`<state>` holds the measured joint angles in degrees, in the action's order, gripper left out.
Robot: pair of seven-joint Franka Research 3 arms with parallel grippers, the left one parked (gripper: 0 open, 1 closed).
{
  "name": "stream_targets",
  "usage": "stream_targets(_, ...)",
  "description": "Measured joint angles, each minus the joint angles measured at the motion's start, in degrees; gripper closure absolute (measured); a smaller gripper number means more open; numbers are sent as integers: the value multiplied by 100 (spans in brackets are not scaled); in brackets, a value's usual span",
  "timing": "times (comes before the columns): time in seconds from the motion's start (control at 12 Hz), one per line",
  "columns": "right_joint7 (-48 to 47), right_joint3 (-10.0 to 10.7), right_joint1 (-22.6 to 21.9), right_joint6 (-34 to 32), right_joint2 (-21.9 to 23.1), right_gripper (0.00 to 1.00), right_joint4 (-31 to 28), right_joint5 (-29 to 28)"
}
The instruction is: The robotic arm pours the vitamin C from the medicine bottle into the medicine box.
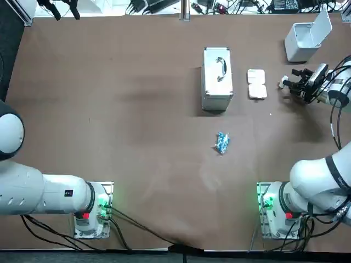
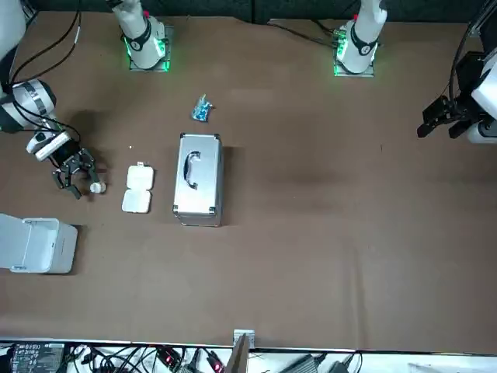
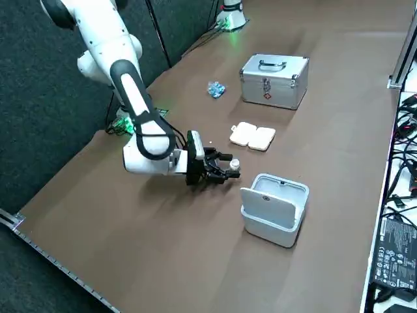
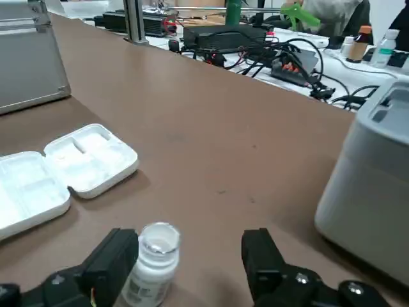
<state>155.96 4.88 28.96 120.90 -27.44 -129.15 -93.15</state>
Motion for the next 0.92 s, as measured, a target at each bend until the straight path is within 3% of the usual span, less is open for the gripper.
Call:
stream_targets(0.33, -61, -19, -48, 419, 564, 0, -458, 0)
stream_targets(0.58, -116, -28, -98, 529, 739, 0, -672, 0)
stream_targets(0.92, -462, -34, -380, 1039, 1156, 0, -860, -1)
